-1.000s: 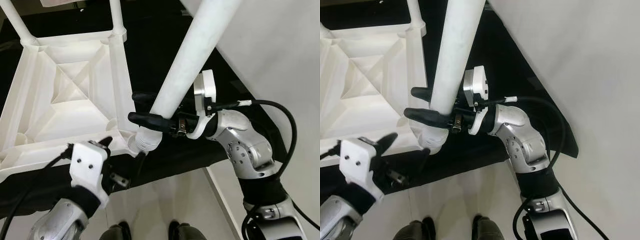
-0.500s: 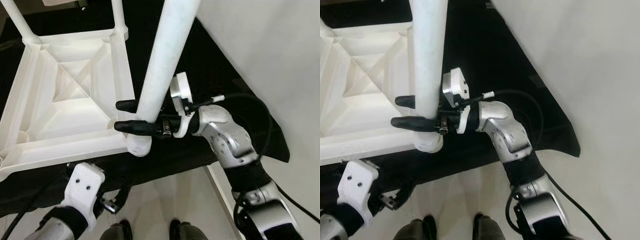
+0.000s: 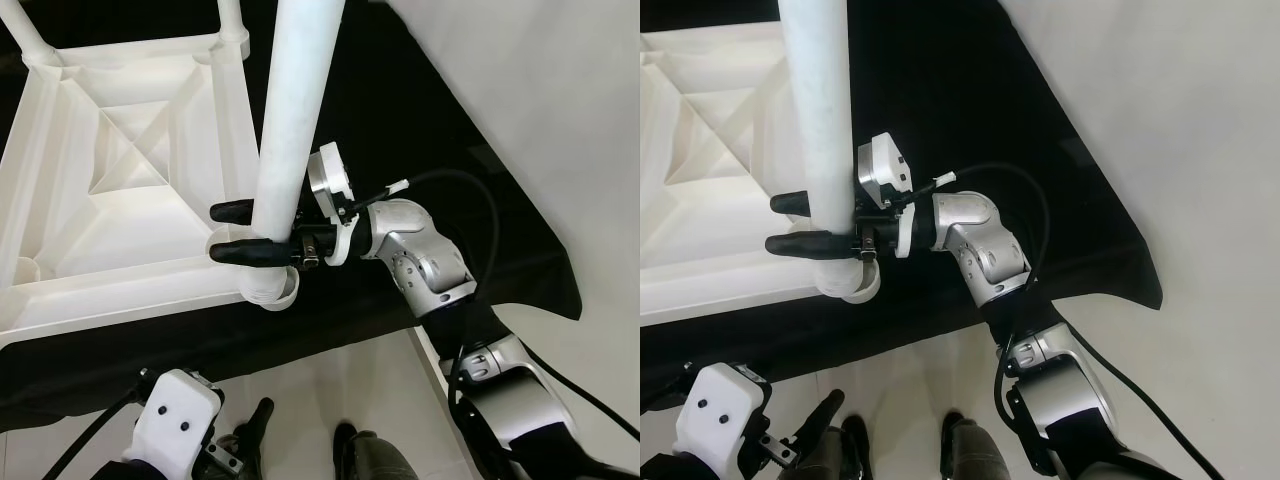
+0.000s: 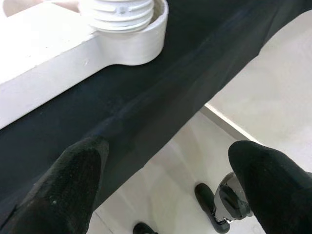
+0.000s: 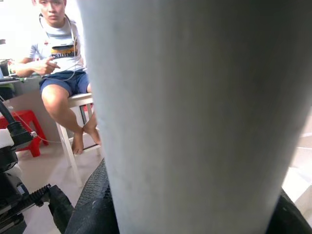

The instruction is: Building children table

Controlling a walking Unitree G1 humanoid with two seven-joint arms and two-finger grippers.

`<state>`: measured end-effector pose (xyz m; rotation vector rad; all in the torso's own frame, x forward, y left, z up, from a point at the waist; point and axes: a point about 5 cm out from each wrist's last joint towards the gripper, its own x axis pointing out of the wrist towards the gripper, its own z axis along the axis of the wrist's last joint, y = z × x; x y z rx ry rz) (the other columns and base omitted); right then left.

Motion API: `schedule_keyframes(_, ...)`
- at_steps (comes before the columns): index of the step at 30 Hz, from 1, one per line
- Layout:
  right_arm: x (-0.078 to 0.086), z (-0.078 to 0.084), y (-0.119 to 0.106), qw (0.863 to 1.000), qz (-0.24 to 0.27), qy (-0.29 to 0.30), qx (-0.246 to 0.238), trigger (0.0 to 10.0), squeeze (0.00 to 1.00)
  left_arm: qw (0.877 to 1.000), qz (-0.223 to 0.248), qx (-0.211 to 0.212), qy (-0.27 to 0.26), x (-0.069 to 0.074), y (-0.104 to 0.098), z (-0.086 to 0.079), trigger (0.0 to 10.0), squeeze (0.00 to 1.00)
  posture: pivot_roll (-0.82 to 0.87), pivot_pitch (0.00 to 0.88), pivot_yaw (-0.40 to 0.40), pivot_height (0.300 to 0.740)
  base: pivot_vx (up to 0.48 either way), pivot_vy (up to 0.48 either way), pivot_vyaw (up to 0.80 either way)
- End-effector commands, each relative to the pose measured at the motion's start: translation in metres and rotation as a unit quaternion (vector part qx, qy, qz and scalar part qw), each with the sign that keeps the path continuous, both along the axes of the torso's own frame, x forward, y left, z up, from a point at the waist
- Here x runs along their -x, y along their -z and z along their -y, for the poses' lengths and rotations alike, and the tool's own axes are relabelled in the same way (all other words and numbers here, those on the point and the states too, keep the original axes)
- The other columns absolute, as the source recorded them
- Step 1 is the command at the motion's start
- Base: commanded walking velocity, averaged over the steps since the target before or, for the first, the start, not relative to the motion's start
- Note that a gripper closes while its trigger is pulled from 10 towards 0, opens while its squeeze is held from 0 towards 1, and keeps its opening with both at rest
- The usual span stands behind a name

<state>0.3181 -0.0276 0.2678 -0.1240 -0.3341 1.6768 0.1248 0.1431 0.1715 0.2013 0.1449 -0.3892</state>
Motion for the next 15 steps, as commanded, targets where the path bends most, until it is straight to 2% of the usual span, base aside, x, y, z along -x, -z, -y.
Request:
schedule_keyframes(1,-0.0018,0.0008,0.0108,1.000,-0.020,-0.004,0.017,10.0,0.00,1.000,-0.002,-0.006,0.007,0.0061,0.0014,0.0026,10.0,0.00,-0.05,0.403,-0.073,0.740,0.000,0.000,0.00)
schedule_keyframes(9,-0.0007,0.0019,0.0197,0.999,-0.029,-0.031,0.033,10.0,0.00,1.000,0.009,-0.002,0.011,0.0096,0.0008,0.0059,10.0,0.00,-0.05,0.409,-0.077,0.740,0.000,0.000,0.00)
schedule_keyframes(15,-0.0082,0.0066,0.0194,0.998,-0.030,-0.034,0.039,10.0,0.00,1.000,0.020,-0.007,0.013,0.0129,0.0000,0.0063,10.0,0.00,-0.03,0.412,-0.073,0.740,0.000,0.000,0.00)
